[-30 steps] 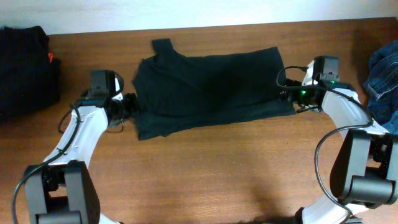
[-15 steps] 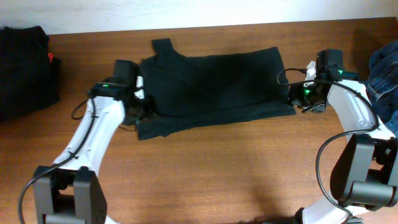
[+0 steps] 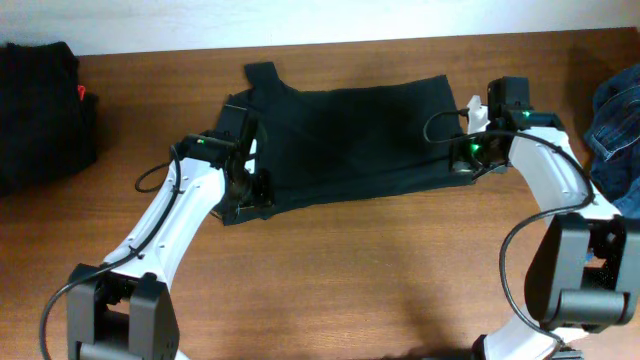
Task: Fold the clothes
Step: 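Lay the folded hem down near the top and open both grippers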
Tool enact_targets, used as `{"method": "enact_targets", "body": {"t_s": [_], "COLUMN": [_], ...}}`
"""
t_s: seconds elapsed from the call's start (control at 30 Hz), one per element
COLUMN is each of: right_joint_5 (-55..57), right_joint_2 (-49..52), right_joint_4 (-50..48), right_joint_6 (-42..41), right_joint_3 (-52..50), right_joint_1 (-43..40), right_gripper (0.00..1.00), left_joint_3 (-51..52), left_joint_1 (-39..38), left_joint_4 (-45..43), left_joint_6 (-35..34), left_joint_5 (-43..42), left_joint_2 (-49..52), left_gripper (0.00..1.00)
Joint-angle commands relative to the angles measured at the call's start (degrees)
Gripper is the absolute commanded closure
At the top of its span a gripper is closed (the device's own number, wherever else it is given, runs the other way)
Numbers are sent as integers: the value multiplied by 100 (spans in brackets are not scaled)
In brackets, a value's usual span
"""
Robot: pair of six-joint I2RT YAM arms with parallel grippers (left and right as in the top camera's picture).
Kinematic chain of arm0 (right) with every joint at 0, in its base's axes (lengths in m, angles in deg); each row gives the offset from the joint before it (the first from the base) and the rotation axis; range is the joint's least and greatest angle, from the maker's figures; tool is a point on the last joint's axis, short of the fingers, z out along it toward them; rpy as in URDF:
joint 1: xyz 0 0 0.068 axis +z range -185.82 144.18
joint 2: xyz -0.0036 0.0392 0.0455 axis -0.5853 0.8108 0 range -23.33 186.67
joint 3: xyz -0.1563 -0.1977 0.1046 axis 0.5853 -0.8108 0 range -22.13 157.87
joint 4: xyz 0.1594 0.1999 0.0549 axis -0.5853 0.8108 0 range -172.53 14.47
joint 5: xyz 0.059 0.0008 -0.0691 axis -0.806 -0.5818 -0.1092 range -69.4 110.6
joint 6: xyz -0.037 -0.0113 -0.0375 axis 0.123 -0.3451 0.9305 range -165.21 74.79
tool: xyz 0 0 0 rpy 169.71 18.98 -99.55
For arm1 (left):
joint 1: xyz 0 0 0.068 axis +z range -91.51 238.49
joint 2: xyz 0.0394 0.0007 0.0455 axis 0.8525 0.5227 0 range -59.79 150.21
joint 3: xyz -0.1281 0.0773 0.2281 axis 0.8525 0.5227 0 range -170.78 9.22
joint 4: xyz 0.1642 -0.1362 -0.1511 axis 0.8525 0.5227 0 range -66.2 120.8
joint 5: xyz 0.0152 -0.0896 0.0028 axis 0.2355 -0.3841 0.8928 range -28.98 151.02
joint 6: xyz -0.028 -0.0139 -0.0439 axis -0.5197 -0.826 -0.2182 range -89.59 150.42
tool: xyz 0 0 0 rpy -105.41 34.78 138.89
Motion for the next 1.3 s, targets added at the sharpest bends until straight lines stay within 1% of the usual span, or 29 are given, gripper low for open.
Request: {"method": "enact_targets", "body": {"t_s": [0.0,0.2,0.3,0.43,0.73,1.13,1.27], "right_joint_5": [-33,-35,-33,-46,-101,-140,-144], "right_joint_2": [323,629,702,721,726,728,728], "right_joint_4": [-42,-11,-9,223,275,-195,-192], "right_joint_6": [76,72,24,-166,-234,-254,-319], "right_joint_3": [76,76,76,76,74,-223,-339], "right_joint_1": [15,22,42,42,42,48,48], "right_gripper": [96,96,96,96,96,96,96], "left_joint_3": [-15,-15,-15,-13,-13,-15,-15], "left_joint_1": [-17,-44,-153,-334,-431,-428,-428], "left_joint_4": [7,238,271,234,138,81,79], "left_joint_6": [52,125,356,352,352,352,352], "left_joint_5": [138,138,140,142,142,144,144], "left_joint_2": [90,214,234,234,234,234,234], "left_gripper": [40,41,40,40,40,39,39]}}
